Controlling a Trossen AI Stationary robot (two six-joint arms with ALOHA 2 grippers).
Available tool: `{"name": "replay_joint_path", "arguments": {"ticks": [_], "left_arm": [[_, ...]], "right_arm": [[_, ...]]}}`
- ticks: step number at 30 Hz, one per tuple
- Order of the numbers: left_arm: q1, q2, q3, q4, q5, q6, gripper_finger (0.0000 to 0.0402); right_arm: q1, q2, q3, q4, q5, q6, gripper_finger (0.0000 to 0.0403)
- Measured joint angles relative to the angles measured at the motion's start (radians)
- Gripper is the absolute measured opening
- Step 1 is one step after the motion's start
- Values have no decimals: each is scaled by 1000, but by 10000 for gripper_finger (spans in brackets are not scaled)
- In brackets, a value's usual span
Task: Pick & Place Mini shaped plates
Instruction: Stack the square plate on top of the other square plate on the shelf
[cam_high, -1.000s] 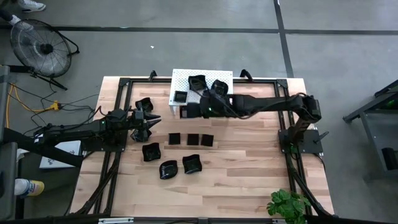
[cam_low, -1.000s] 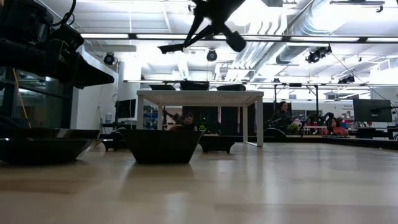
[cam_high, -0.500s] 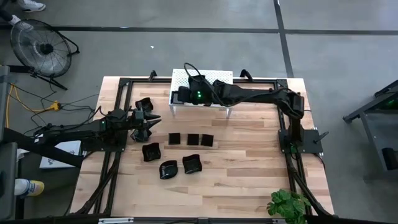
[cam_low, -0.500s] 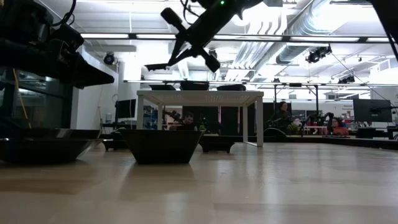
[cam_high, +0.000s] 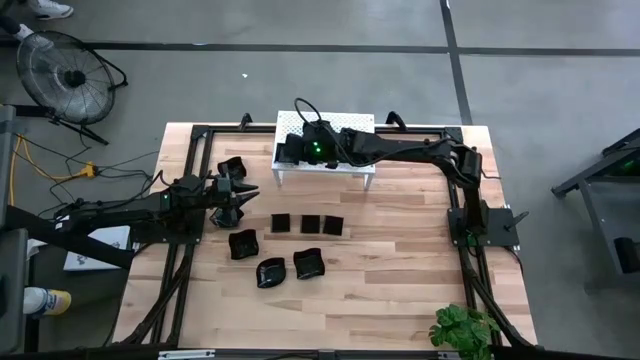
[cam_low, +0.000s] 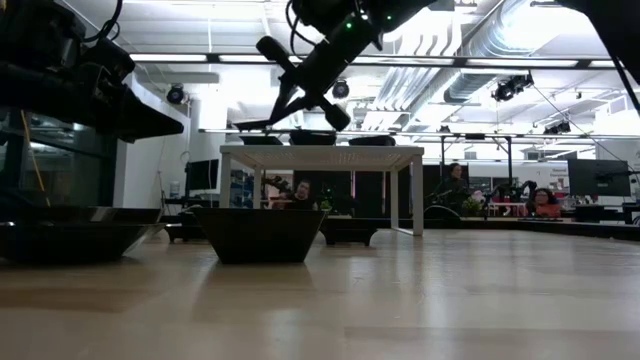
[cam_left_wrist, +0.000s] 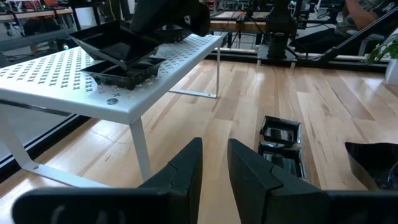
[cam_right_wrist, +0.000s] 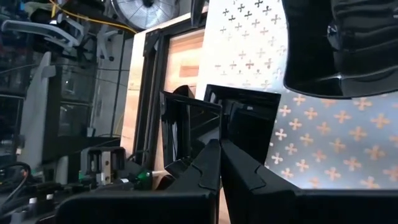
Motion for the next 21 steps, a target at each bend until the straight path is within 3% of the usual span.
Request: {"name": "replay_joint_path", "arguments": {"ticks": [21], "left_arm": [[0, 0, 0, 0, 0, 0, 73]], "right_arm": [[-19, 1, 0, -37, -4, -7, 0]]}}
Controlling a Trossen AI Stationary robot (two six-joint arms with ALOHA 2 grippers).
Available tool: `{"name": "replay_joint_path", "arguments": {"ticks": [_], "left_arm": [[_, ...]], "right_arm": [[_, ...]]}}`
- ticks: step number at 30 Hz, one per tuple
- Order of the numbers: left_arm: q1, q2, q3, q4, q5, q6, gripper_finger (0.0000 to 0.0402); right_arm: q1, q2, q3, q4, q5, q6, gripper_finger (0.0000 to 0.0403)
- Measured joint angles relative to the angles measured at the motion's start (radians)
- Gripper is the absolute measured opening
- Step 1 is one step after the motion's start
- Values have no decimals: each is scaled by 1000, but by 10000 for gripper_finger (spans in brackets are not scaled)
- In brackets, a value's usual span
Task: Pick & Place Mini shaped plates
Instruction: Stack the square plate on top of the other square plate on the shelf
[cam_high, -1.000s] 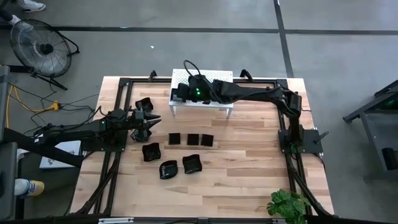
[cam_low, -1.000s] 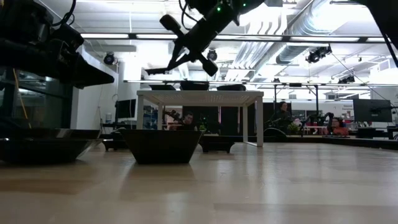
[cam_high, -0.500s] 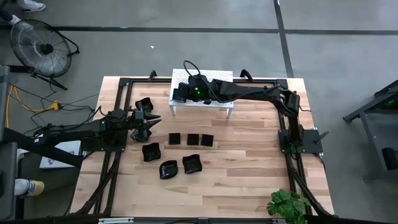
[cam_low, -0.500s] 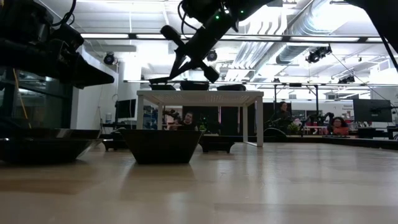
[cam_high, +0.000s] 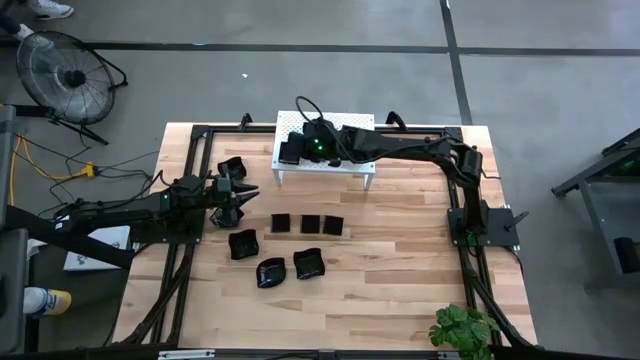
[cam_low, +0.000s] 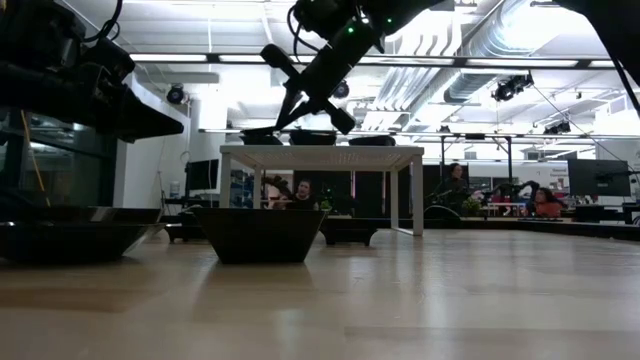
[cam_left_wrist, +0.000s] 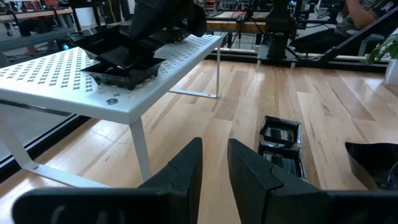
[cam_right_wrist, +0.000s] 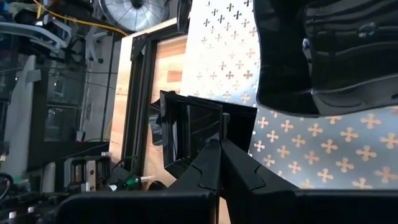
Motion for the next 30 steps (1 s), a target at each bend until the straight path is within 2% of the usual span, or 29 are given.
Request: {"name": "replay_joint_path", "arguments": {"ticks": [30], "left_arm": [[0, 0, 0, 0, 0, 0, 73]], "right_arm": [[0, 2, 0, -7, -15, -1, 6]]}}
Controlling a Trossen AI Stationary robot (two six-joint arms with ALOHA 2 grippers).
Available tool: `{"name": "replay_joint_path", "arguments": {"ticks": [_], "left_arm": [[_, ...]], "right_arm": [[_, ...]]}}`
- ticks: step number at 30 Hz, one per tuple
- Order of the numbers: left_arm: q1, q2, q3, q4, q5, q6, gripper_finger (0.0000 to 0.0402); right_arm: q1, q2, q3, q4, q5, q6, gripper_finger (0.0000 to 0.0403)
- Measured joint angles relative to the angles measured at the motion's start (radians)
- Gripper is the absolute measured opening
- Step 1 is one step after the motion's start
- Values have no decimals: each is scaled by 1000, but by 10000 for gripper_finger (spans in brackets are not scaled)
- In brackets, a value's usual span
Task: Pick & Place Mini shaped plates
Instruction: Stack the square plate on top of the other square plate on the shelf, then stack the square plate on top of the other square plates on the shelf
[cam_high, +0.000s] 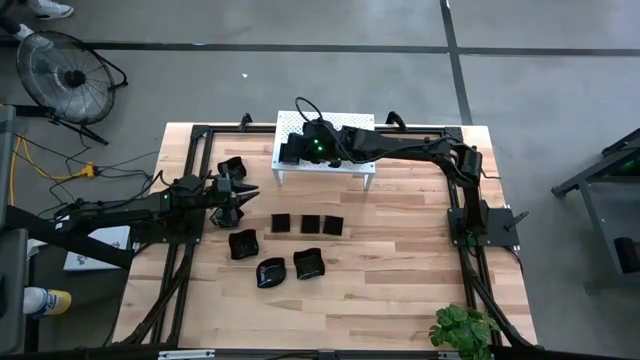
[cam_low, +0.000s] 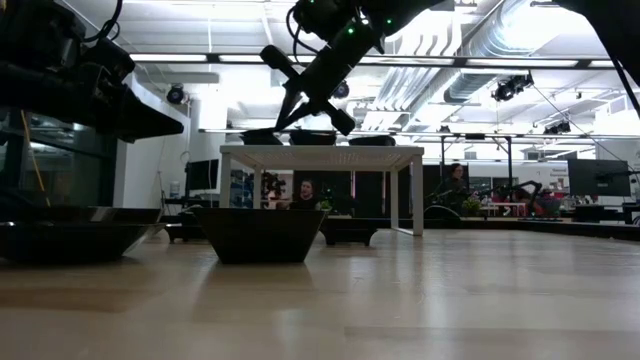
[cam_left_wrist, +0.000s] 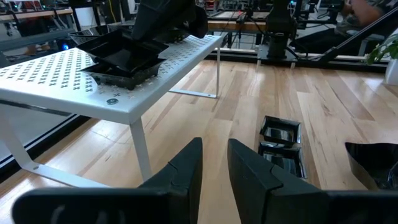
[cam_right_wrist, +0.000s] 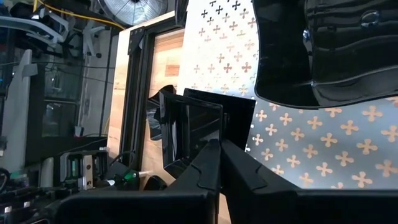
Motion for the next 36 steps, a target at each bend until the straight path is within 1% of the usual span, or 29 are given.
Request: {"name": "replay_joint_path", "arguments": {"ticks": [12, 16, 30, 36], "left_arm": [[0, 0, 0, 0, 0, 0, 73], [0, 0, 0, 0, 0, 0, 73], [0, 0, 0, 0, 0, 0, 73], [0, 0, 0, 0, 0, 0, 73]], "right_arm": [[0, 0, 0, 0, 5, -1, 66], [0, 1, 0, 0, 5, -28, 80], [14, -1, 0, 8, -36, -141, 85], [30, -17, -1, 9, -77, -230, 85]]}}
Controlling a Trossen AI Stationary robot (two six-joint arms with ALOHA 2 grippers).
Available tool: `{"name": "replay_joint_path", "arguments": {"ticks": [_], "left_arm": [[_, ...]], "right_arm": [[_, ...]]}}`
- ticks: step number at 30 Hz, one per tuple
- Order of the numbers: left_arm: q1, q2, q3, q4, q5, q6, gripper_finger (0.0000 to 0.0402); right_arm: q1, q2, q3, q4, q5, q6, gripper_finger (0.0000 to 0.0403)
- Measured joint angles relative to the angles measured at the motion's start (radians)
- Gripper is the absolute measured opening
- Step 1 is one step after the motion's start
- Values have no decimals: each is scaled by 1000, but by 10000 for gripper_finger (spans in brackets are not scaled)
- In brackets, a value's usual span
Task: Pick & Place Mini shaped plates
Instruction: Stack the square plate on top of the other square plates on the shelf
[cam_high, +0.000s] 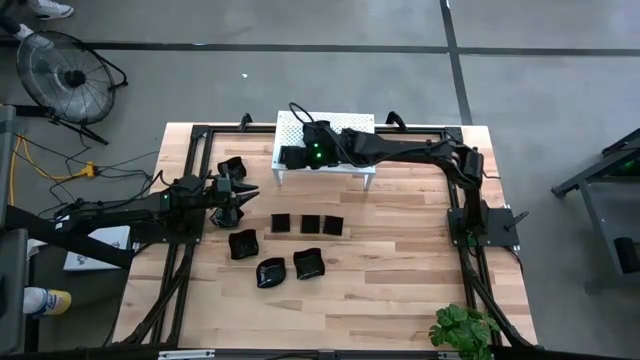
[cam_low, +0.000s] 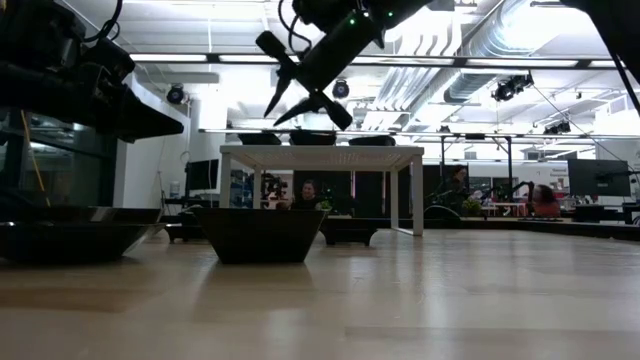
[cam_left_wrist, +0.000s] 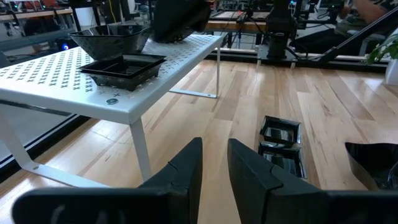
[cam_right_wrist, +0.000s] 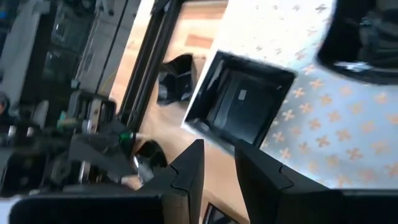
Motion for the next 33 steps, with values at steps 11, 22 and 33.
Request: {"name": "replay_joint_path", "arguments": {"ticks": [11, 22, 33], "left_arm": [[0, 0, 0, -1, 0, 0, 73], [0, 0, 0, 0, 0, 0, 73], [0, 0, 0, 0, 0, 0, 73]], "right_arm": [[54, -27, 0, -10, -44, -105, 85], [176, -27, 0, -46, -143, -145, 85], [311, -27, 0, -141, -167, -174, 85]]}}
